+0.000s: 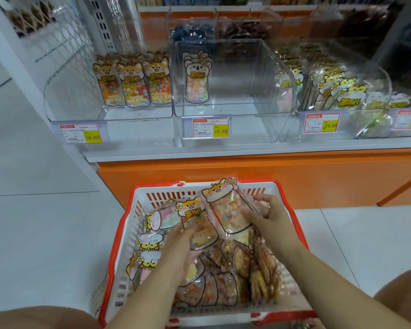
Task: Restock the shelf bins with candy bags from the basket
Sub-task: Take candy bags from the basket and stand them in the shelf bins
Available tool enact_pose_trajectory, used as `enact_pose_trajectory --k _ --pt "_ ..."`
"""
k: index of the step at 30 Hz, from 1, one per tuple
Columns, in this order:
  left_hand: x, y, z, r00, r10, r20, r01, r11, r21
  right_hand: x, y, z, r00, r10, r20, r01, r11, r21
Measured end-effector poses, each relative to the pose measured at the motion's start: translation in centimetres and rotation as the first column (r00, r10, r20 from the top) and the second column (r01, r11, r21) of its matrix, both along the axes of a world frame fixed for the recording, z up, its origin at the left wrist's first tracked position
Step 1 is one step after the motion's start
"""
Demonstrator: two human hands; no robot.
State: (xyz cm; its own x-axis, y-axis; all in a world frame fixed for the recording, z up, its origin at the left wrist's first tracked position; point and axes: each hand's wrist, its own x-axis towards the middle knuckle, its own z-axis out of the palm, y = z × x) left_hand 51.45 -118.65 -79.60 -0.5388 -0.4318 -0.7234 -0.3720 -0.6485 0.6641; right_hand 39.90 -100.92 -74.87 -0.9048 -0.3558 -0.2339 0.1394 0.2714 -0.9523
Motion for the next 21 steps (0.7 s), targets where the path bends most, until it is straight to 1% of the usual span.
enact_pose_trajectory --k 3,4,5,7,8,10,11,12,13,14,15,16,19,21 --pt "0.0 1.0 2.6 0.987 0.019 -0.158 0.0 0.993 0.115 1.0 -0.6 -0.6 0.992 0.017 0.129 -0.005 0.996 -0.092" --pt "0.1 1.2 3.1 0.98 0.0 -0.199 0.023 0.993 0.113 1.2 -0.7 -0.7 0.99 0.022 0.137 -0.009 0.996 -0.092" --pt "0.0 1.3 3.2 0.973 -0.031 -0.229 0.051 0.995 0.083 1.5 -0.9 -0.5 0.995 0.025 0.102 -0.019 0.998 -0.056" --pt "0.1 1.4 3.6 0.966 -0.103 -0.237 0.105 0.994 -0.006 2.3 -1.3 0.5 0.997 0.007 -0.073 -0.003 0.999 0.049" --pt "0.1 1.4 3.5 0.966 -0.119 -0.23 0.114 0.993 -0.032 2.8 -1.5 1.1 0.981 -0.017 -0.191 0.03 0.997 0.066" --pt "0.0 1.7 3.5 0.965 -0.123 -0.232 0.114 0.992 -0.052 3.8 -2.2 2.4 0.91 -0.06 -0.411 0.084 0.996 0.041" --pt "0.0 2.0 3.8 0.963 -0.114 -0.242 0.104 0.993 -0.055 4.3 -2.5 2.9 0.856 -0.061 -0.513 0.089 0.996 0.03" --pt "-0.1 2.2 4.0 0.956 -0.109 -0.271 0.097 0.994 -0.056 4.6 -2.7 3.1 0.781 -0.043 -0.623 0.083 0.996 0.035" --pt "-0.1 2.5 4.5 0.95 -0.109 -0.291 0.1 0.994 -0.044 5.0 -2.8 3.1 0.691 -0.003 -0.723 0.064 0.996 0.056" --pt "-0.1 2.7 4.9 0.944 -0.089 -0.318 0.093 0.996 -0.003 5.3 -2.9 2.7 0.609 0.047 -0.791 0.035 0.996 0.086" --pt "-0.1 2.9 5.3 0.939 -0.057 -0.338 0.076 0.996 0.042 5.5 -3.0 2.0 0.567 0.103 -0.817 -0.003 0.992 0.123" --pt "0.0 3.2 5.6 0.937 -0.018 -0.349 0.054 0.994 0.092 5.7 -3.0 1.5 0.563 0.154 -0.812 -0.045 0.987 0.155" --pt "0.4 3.5 6.0 0.941 0.074 -0.329 -0.003 0.977 0.212 5.9 -3.1 0.5 0.633 0.245 -0.734 -0.167 0.969 0.18" --pt "0.6 3.2 5.8 0.927 0.1 -0.361 -0.01 0.97 0.244 5.7 -3.0 0.1 0.66 0.279 -0.697 -0.223 0.959 0.173"
